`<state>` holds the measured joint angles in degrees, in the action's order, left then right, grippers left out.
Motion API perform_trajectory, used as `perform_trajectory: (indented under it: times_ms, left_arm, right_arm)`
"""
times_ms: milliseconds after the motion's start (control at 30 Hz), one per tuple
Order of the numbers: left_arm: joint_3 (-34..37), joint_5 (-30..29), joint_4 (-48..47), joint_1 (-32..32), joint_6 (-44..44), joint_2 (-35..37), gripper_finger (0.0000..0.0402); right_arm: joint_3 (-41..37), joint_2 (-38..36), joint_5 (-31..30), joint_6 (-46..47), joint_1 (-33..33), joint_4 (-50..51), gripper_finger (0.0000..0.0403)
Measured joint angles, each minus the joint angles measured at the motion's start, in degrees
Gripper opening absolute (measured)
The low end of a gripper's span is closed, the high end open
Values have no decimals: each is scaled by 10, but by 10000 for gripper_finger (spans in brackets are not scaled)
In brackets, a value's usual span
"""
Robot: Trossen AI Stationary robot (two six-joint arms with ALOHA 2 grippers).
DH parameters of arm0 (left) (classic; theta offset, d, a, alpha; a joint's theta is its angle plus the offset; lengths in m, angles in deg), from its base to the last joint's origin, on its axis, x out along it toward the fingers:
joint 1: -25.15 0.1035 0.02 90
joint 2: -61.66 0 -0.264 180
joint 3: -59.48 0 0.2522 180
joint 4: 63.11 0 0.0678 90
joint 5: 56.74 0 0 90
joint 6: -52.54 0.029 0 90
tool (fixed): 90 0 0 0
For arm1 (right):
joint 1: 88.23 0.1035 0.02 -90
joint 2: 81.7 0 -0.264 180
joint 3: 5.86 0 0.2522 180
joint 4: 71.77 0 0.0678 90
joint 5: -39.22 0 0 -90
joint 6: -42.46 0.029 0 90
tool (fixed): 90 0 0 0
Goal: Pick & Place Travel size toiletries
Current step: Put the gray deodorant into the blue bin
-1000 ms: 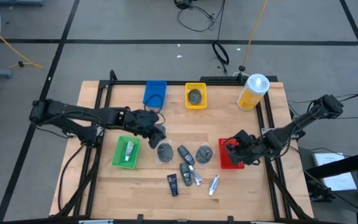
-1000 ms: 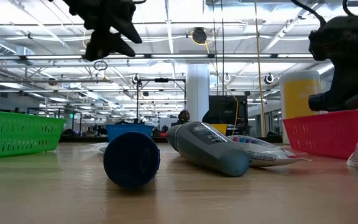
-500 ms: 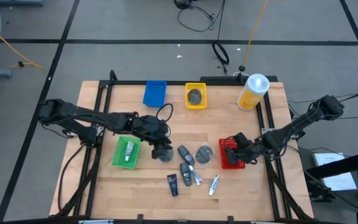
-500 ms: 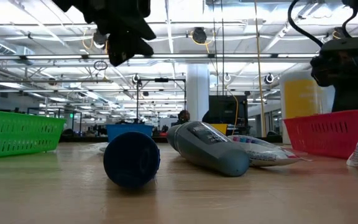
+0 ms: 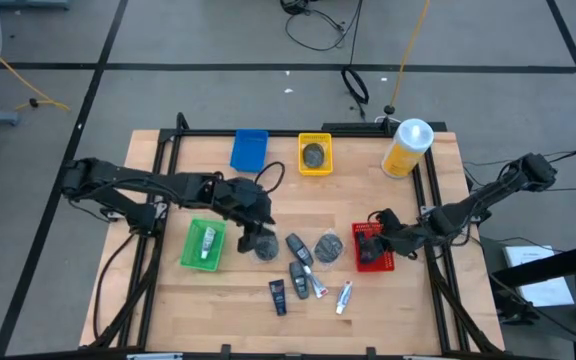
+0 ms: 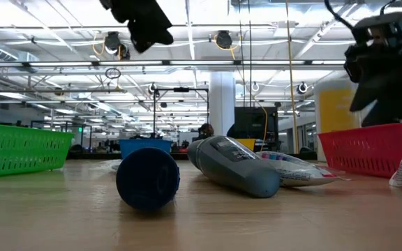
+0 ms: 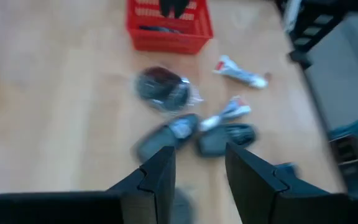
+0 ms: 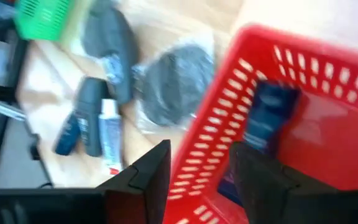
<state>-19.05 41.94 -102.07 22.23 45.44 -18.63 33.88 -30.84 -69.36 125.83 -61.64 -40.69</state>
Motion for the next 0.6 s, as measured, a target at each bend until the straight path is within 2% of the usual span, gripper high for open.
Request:
perform_trajectory:
  times_ms: [133,267,433,600]
  left_arm:
    - [-50,-37,-61,12,110,0,136]
    - [-90,-58,-84,26,197,0,136]
    - [-141,-64,-103,43,252,-15,136]
    - [-217,-64,-145,49,294,-66,136]
  right_arm:
    - [0,-51,-47,-42,0,-23,146]
    - [0,-96,-87,-92,0,-63,140]
    - [0,-134,-119,-170,-4,-134,139]
    - [0,-150,-132,-239,-20,-200,139]
